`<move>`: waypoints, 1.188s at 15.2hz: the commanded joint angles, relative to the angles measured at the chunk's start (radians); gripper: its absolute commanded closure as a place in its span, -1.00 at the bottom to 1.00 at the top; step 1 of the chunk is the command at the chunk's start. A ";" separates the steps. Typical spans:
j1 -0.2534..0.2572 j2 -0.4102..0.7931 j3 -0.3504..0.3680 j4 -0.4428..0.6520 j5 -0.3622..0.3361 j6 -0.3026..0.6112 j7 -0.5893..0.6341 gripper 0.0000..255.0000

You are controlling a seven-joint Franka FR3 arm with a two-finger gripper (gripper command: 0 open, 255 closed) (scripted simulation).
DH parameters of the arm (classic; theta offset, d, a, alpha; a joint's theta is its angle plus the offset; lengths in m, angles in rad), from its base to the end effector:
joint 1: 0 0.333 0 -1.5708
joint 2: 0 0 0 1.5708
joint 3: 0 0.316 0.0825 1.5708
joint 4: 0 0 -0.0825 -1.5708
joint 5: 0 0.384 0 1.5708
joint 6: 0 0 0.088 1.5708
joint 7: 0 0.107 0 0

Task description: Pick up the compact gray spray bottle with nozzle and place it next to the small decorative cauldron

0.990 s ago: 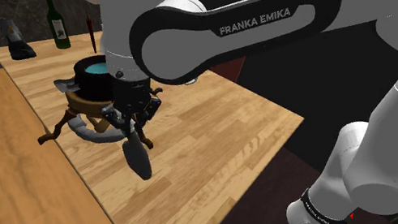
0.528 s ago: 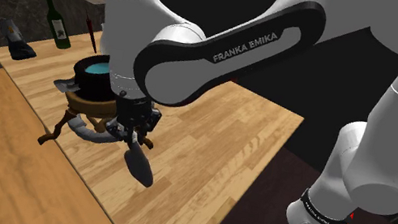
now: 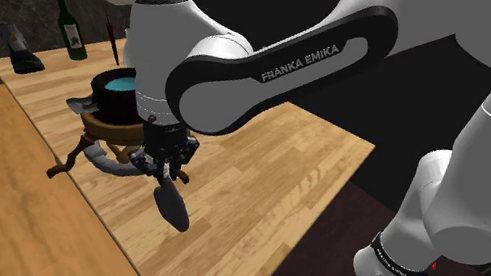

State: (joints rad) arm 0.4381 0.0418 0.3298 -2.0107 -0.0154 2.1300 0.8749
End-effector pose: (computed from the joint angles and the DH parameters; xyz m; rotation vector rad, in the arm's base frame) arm 0.4116 0.3942 0.4419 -3.0781 0.1543 -0.0836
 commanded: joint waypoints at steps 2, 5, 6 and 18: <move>0.000 0.000 0.000 0.000 0.000 0.000 0.000 -1.00; 0.000 0.000 0.000 0.000 0.000 0.000 0.000 -1.00; 0.000 0.000 0.000 0.000 0.000 0.000 0.000 -1.00; -0.003 -0.046 -0.002 0.076 0.018 -0.120 -0.012 -1.00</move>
